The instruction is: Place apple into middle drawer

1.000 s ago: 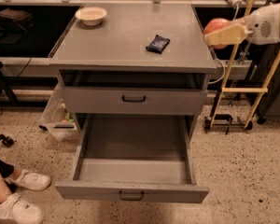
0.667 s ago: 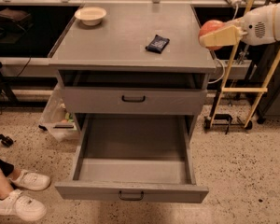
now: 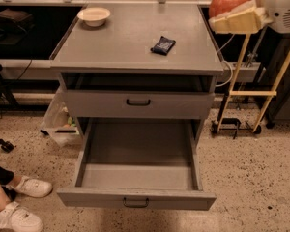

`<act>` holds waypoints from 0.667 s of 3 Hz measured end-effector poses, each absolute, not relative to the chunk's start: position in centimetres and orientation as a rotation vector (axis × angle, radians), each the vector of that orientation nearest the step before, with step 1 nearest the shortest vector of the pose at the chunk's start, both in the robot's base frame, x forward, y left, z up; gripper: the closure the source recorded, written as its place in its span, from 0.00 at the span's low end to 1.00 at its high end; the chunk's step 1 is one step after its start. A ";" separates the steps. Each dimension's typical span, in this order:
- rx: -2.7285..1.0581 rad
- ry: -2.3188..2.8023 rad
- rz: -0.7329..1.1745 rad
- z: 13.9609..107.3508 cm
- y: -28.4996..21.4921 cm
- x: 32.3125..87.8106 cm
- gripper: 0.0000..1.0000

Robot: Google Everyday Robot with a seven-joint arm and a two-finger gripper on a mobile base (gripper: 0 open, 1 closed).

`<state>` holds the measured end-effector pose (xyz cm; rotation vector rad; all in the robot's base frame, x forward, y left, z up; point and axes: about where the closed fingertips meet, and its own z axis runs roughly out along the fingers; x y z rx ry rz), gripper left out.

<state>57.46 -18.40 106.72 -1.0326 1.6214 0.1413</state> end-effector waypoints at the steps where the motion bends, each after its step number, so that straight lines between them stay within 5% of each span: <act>1: -1.057 1.574 0.068 106.3 -17.4 56.2 1.00; 2: -1.057 1.574 0.068 106.2 -17.4 56.3 1.00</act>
Offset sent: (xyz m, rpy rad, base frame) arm -0.0127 0.0104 -0.0031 -0.0460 -0.0666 -0.0038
